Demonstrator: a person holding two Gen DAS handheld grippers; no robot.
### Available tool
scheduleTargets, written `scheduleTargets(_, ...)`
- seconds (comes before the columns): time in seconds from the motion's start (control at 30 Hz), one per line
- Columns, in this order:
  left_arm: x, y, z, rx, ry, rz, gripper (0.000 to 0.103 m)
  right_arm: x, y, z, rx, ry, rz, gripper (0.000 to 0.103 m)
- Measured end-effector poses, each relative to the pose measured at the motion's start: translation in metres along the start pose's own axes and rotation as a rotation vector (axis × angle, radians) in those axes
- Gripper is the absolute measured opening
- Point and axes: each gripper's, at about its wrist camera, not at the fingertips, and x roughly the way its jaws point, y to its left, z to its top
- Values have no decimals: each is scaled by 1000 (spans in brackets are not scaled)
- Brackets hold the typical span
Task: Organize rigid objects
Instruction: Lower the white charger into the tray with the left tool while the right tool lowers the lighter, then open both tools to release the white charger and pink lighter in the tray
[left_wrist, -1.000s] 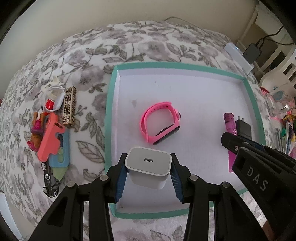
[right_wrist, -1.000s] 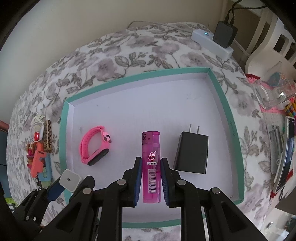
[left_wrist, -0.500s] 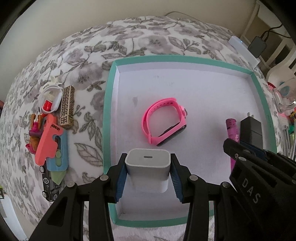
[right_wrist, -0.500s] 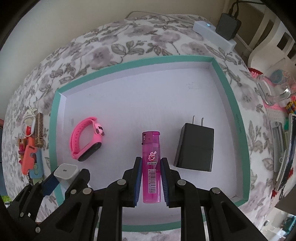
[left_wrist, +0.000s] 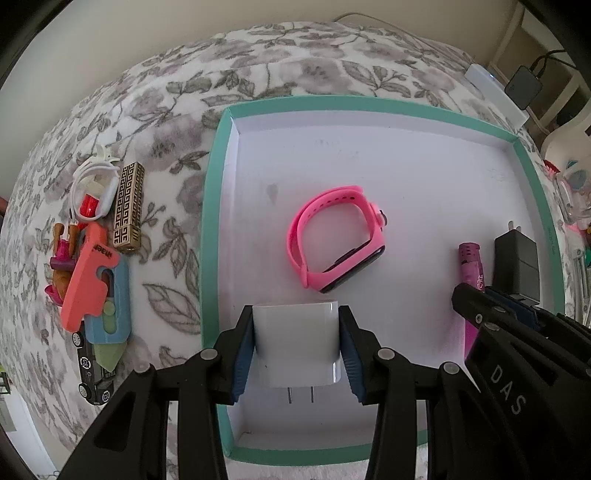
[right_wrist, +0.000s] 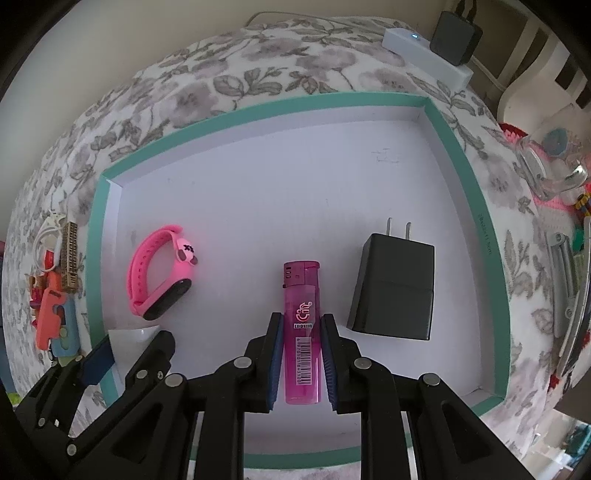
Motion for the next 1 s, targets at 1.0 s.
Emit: scheduleTargets(1.0,-33,10,9,-26,-82,-36,63,-52,-7,3,9,-106,-1,28)
